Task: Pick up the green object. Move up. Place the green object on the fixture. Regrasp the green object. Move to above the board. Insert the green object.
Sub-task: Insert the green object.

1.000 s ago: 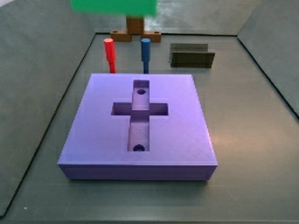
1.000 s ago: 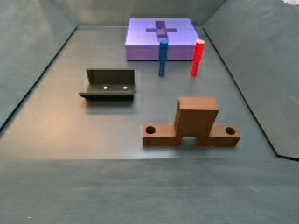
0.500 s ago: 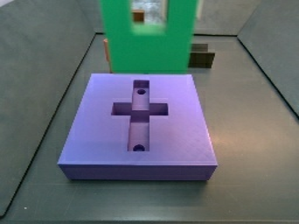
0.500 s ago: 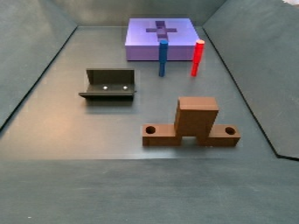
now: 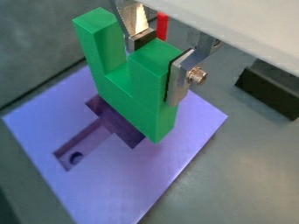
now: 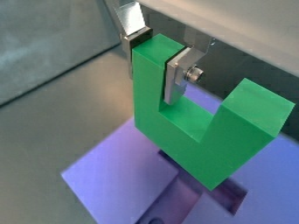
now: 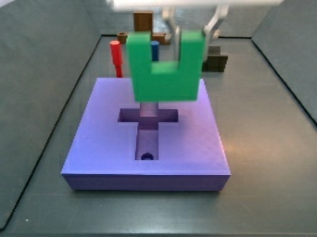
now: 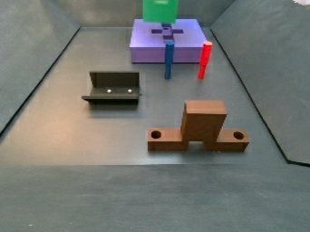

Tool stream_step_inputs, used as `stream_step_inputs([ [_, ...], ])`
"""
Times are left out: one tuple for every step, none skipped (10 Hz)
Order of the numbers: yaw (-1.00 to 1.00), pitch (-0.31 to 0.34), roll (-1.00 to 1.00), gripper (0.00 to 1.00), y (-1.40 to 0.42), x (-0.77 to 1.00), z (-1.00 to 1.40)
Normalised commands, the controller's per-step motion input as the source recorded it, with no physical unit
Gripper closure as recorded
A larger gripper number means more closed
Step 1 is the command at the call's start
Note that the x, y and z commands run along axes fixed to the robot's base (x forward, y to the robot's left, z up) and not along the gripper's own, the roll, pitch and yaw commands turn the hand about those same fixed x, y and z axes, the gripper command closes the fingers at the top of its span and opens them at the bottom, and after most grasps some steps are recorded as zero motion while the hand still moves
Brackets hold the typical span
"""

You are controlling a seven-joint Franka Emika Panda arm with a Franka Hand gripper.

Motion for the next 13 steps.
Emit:
stream_step_inputs([
  [0.09,-0.057,0.00,1.00,-0.52,-0.20,-0.21],
  [0.14,-0.041,0.11,1.00,-0.38,-0.11,-0.18],
  [0.07,-0.027,0.13,1.00,-0.13,-0.07,-0.19],
  [0.00,-0.009,0.13,1.00,0.00,0.00,-0.09],
  [0.00,-0.016,0.12,1.00,0.18,0.09,-0.05],
  [0.01,0.000,0.16,1.00,0.15,0.05,0.00],
  [0.01,-0.007,0.18,1.00,0.14,0.03,0.00],
  [0.02,0.000,0.16,1.00,0.08,0.06,-0.11],
  [0.05,0.000,0.12,1.00,0.00,0.00,-0.19],
  [0.07,-0.004,0.13,1.00,0.00,-0.08,-0.21],
  [0.04,0.000,0.09,1.00,0.00,-0.11,-0.22],
  [0.00,0.000,0.05,1.00,0.00,-0.20,-0.24],
  [0.00,0.000,0.01,1.00,0.00,-0.23,-0.23],
])
